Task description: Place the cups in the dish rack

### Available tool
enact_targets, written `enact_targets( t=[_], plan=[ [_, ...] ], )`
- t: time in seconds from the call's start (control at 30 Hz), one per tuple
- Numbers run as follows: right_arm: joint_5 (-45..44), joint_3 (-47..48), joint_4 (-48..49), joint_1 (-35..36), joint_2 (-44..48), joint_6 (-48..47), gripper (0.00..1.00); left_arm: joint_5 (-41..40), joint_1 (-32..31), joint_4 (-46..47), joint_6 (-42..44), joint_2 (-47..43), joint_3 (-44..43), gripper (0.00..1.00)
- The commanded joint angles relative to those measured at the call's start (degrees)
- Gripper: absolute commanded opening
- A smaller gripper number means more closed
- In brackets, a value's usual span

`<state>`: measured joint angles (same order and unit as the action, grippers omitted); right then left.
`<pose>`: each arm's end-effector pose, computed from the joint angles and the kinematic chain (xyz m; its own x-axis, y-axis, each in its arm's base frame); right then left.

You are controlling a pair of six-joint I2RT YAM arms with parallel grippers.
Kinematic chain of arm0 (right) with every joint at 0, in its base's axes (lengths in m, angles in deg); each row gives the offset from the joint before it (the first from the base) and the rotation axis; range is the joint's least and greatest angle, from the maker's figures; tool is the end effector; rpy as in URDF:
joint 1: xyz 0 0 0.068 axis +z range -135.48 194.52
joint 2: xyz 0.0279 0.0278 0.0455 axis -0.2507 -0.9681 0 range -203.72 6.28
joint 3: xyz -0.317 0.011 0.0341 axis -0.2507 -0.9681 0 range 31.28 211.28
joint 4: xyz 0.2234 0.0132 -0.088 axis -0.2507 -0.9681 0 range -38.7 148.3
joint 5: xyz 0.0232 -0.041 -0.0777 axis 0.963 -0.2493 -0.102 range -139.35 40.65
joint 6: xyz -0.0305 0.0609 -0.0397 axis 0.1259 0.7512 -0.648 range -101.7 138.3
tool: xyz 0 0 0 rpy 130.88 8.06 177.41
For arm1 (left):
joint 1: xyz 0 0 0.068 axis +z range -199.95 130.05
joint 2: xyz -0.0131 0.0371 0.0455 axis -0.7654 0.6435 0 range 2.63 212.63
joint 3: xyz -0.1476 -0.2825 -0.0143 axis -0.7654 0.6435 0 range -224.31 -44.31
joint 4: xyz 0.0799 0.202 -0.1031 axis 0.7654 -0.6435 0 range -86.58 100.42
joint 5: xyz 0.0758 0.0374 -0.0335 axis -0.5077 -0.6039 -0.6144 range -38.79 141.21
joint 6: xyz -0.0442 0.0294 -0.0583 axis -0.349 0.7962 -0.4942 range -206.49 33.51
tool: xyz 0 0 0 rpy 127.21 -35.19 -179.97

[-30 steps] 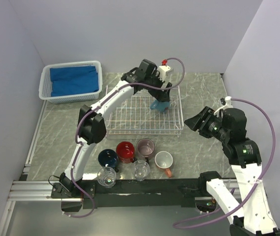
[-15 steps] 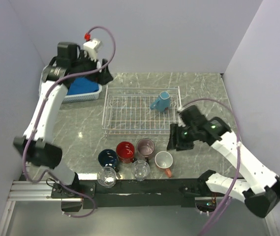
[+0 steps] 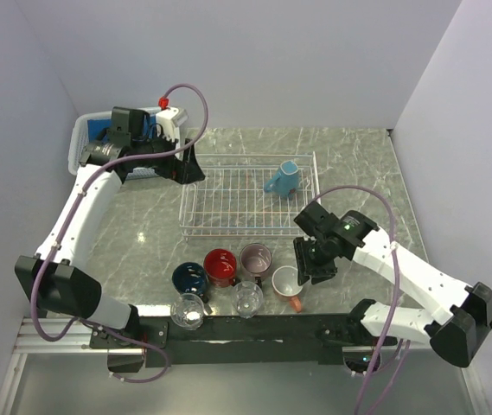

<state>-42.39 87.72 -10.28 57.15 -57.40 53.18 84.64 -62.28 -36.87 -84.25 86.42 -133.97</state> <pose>0.1010 0.1041 0.2875 -0.9821 -0.1327 -0.1338 -0.1617 0.9581 0.2366 0.2844 -0.1003 0.4193 -0.6228 0.1696 -0.7637 0.6067 0.7210 -0.3346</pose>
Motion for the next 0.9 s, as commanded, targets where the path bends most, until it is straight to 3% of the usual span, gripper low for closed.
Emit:
enact_targets(
  t=[0.0,0.13,0.43,0.5,0.53,0.6,0.87],
  plan=[
    [-3.36,-1.86,3.17,0.52,-1.79,-0.33,0.47,4.01,0.03,2.02,-1.8,-2.4,-1.38,0.99],
    [-3.45,-4.76,7.31,0.52,-3.73,-0.42,0.47,5.94,-0.05,2.73,-4.52,-2.84,-1.74,0.99],
    [-3.09,-9.24,16.54,0.44,-9.26,0.72,0.29,7.97,-0.58,3.52,-6.02,-1.44,-4.46,0.98],
    [-3.18,-9.6,16.89,0.52,-9.36,0.81,0.21,7.62,-0.93,3.26,-5.85,-1.09,-5.43,0.98],
    [-3.36,-9.69,16.81,0.61,-8.83,0.9,0.1,7.53,-1.19,2.99,-5.67,-0.47,-6.21,0.98],
    [-3.62,-9.51,15.85,0.44,-8.13,1.34,0.0,7.61,-1.55,2.73,-5.67,0.4,-6.92,0.98],
    [-6.6,0.05,4.43,0.44,0.13,1.95,0.0,6.21,-5.85,2.81,-5.49,3.04,-10.26,0.98]
  ],
)
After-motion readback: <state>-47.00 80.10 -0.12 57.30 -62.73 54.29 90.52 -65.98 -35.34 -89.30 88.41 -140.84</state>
